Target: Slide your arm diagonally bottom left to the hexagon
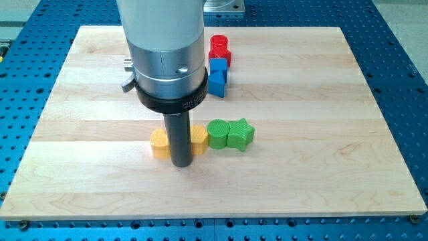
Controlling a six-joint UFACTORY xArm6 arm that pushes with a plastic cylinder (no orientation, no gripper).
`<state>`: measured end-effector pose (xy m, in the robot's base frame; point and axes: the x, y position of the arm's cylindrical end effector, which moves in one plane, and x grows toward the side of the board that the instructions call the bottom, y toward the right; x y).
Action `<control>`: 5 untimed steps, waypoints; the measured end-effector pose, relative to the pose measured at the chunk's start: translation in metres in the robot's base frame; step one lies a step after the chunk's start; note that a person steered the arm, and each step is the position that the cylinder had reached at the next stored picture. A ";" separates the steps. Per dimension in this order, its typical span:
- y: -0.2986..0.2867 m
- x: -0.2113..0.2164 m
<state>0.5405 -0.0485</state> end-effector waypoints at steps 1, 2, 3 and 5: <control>-0.004 0.011; 0.012 0.019; 0.037 0.013; 0.011 0.007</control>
<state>0.5478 -0.0376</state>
